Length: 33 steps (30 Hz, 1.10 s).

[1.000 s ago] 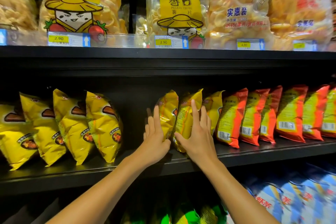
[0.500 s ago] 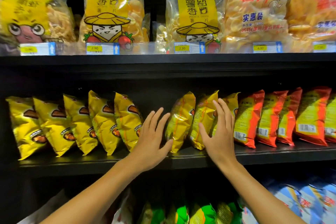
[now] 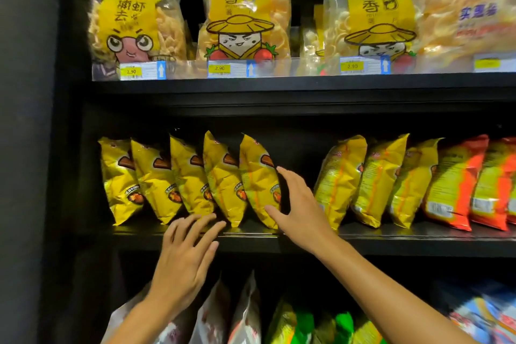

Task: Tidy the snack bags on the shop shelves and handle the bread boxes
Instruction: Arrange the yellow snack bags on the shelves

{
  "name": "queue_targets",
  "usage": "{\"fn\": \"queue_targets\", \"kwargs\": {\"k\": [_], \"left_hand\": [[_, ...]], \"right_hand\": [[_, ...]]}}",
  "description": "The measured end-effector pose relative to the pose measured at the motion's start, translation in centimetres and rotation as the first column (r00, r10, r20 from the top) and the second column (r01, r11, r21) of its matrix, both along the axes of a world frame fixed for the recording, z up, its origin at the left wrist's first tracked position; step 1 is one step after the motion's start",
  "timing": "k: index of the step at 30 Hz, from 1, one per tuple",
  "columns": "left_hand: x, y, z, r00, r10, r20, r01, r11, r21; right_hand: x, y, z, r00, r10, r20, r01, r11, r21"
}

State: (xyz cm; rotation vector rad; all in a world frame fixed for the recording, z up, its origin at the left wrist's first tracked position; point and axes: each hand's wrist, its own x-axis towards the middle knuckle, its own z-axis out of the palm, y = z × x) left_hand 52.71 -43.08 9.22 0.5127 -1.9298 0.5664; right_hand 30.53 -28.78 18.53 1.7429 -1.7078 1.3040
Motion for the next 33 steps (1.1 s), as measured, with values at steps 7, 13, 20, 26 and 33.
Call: {"fn": "queue_targets", "kwargs": {"k": [7, 13, 20, 26, 33], "left_hand": [[-1.0, -0.3, -1.3, 0.993, 0.036, -0.115, -0.034, 0.999, 0.021], [-0.8, -0.4, -1.2, 0.994, -0.005, -0.106, 0.007, 1.0, 0.017], [0.4, 0.7, -0.6, 0.988, -0.138, -0.076, 0.148, 0.977, 0.156], [1.0, 8.9, 0.0, 0.764, -0.529, -0.37, 0.644, 0.666, 0.377], [-0.1, 18.4, -1.8, 0.374, -0.662, -0.65, 0.863, -0.008, 0.505]], "right_hand": [[0.9, -4.1, 0.4, 0.969, -0.223, 0.109, 0.208, 0.969, 0.134], [1.2, -2.2, -0.3, 0.962, -0.234, 0.137, 0.243, 0.969, -0.047], [3.3, 4.9, -0.7, 0.961, -0.229, 0.155, 0.262, 0.934, -0.243], [6.9, 11.4, -4.3, 0.97, -0.211, 0.122, 0.241, 0.898, -0.367], [10.3, 14.5, -12.0, 0.977, -0.209, 0.047, 0.207, 0.866, -0.455]]}}
